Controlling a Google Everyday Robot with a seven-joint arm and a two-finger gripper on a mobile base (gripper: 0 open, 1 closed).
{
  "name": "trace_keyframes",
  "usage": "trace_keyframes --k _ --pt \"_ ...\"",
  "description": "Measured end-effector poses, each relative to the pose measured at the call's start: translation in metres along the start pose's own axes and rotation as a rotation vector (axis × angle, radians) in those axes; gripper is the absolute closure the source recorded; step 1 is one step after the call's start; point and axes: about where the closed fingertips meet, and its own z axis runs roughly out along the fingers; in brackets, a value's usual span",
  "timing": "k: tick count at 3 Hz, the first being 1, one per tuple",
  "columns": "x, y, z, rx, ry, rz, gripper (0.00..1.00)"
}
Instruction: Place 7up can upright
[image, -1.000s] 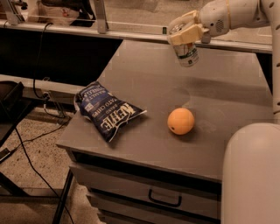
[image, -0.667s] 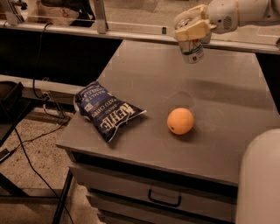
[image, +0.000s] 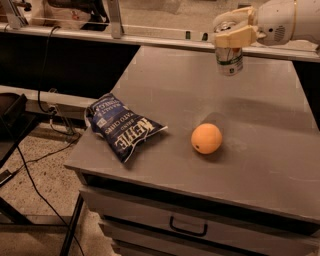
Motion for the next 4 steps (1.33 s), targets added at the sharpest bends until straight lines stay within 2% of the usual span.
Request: trace_keyframes --k 2,4 --pt "0.008 0.009 -0.032 0.053 -0.062 0.021 1.00" --pt "0.035 0.011 -0.018 0.026 -0.135 0.062 1.00"
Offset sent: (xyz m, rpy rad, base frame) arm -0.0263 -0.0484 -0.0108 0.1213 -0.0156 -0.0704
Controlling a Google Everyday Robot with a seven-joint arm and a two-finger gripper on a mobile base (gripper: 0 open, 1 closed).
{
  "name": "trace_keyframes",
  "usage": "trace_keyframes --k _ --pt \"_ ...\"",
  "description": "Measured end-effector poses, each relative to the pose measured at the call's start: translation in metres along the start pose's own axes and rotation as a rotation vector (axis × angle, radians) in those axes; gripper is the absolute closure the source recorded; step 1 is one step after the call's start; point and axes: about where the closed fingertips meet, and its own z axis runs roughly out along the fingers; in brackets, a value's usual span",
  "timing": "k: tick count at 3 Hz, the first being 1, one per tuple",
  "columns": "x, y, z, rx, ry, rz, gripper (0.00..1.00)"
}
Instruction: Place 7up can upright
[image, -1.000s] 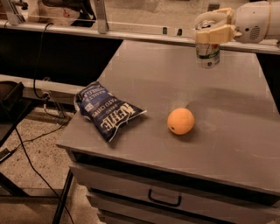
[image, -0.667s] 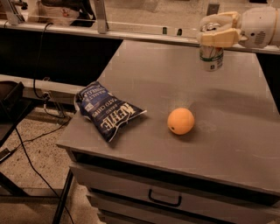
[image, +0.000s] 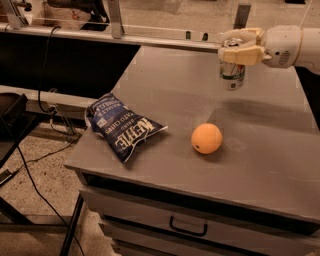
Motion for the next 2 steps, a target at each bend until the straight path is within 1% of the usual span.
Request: trace_keyframes --k 1,2 --pt "0.0140 -0.0011 -0.0015 0.013 -0.036 0.021 1.00" --pt "0.0217 0.0004 -0.0086 0.035 -0.060 0.024 1.00"
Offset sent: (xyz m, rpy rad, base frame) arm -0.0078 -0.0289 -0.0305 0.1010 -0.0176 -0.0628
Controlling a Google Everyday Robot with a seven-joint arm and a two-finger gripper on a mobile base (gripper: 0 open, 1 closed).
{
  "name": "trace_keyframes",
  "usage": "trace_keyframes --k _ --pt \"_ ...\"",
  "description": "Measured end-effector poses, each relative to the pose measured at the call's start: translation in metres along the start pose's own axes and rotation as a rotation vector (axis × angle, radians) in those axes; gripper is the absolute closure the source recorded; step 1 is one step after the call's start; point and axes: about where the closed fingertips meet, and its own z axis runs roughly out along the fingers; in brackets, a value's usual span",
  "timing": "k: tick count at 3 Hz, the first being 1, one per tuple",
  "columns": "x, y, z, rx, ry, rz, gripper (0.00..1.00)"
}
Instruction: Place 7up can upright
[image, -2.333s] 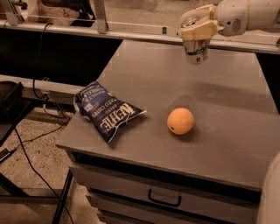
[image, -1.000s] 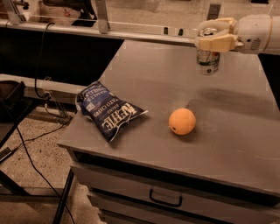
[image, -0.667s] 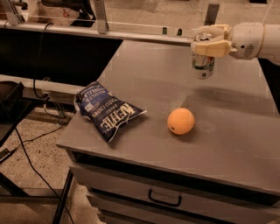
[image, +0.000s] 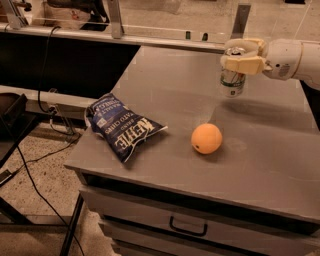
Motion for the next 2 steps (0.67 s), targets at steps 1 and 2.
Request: trace_keyframes --k 1,2 --pt "0.0056 0.0009 -0.0052 0.008 -0.021 -0.003 1.00" --pt "0.0118 0.0026 -0.0099 0.000 -0.032 -0.031 0.82"
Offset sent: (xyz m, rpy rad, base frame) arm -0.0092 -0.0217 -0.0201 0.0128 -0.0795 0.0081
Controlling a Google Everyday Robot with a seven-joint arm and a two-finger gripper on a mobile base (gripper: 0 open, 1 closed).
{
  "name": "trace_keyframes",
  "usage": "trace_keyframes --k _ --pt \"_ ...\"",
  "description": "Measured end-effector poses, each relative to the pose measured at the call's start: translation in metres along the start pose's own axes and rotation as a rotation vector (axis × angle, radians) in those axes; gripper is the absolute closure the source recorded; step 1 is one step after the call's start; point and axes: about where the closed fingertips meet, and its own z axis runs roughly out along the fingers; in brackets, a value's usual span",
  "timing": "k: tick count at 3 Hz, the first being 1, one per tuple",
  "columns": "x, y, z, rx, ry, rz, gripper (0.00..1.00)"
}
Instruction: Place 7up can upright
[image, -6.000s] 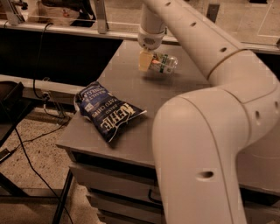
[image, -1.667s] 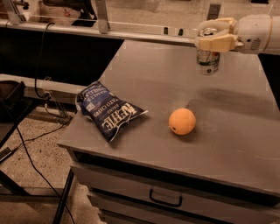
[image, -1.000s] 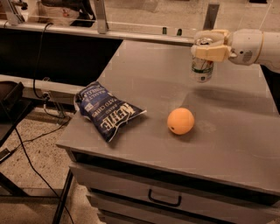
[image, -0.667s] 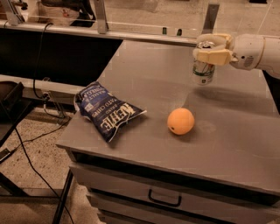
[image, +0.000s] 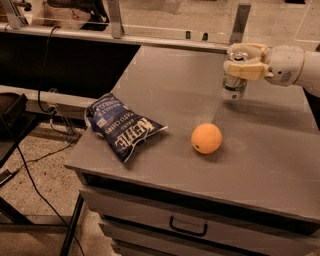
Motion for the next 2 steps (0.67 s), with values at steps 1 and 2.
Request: trace_keyframes --k 1,2 --pt "0.0064 -0.0001 -0.0066 -0.007 -0.019 -0.057 0.59" --pt "0.0149 -0.0014 -0.0136 0.004 -0.029 -0.093 0.36"
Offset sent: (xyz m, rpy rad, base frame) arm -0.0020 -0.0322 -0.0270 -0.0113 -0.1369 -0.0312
